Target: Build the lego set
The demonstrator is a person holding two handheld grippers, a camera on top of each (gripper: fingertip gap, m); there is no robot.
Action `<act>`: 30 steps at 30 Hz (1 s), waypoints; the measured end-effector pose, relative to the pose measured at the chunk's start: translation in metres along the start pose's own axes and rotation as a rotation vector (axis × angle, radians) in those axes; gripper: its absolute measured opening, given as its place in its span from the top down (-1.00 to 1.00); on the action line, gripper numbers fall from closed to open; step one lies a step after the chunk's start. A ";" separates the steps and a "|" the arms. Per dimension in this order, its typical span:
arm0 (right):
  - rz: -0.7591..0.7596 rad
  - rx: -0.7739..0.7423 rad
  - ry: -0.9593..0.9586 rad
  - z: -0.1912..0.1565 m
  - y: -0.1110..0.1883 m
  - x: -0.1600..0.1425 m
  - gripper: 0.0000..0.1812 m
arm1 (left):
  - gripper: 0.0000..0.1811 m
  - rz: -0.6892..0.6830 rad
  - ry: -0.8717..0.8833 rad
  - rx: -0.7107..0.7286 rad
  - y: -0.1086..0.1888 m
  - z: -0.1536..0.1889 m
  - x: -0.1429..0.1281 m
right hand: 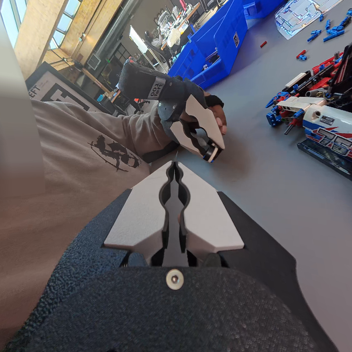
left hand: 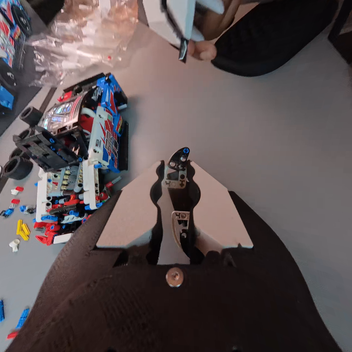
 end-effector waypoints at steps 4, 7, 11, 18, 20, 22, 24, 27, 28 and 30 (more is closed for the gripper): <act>-0.014 0.009 0.042 -0.004 -0.004 -0.001 1.00 | 0.77 0.158 0.006 -0.093 0.008 0.010 0.008; -0.051 0.022 0.093 -0.008 -0.012 -0.001 1.00 | 0.77 0.258 0.034 -0.151 0.011 0.011 0.017; -0.089 0.031 0.155 -0.013 -0.022 -0.004 1.00 | 0.77 0.219 0.055 -0.188 0.006 0.012 0.016; -0.061 0.017 0.150 -0.006 -0.024 -0.004 1.00 | 0.60 0.003 0.110 -0.207 0.007 0.011 0.004; -0.046 0.013 0.151 -0.003 -0.023 -0.004 1.00 | 0.53 -0.078 0.196 -0.201 0.011 0.010 0.000; -0.027 0.009 0.152 0.000 -0.023 -0.003 1.00 | 0.44 -0.164 0.264 -0.219 0.012 0.017 -0.004; -0.007 0.001 0.154 0.003 -0.023 -0.002 1.00 | 0.46 -0.205 0.274 -0.211 0.011 0.025 -0.003; 0.022 -0.004 0.151 0.008 -0.021 -0.001 1.00 | 0.49 -0.262 0.239 -0.215 0.006 0.032 -0.004; 0.028 -0.002 0.149 0.008 -0.020 0.000 1.00 | 0.52 -0.286 0.210 -0.204 0.004 0.030 -0.007; 0.034 -0.008 0.154 0.009 -0.018 0.000 1.00 | 0.60 -0.291 0.181 -0.211 0.002 0.025 -0.007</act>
Point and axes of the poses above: each gripper's, where its closed fingertips meet, y back along the fingers, x out of its top, z = x × y across the jaws, the point moved 8 cm from there along y, back along the fingers, and after that the axes turned 10 degrees about -y, right-handed, at the moved point
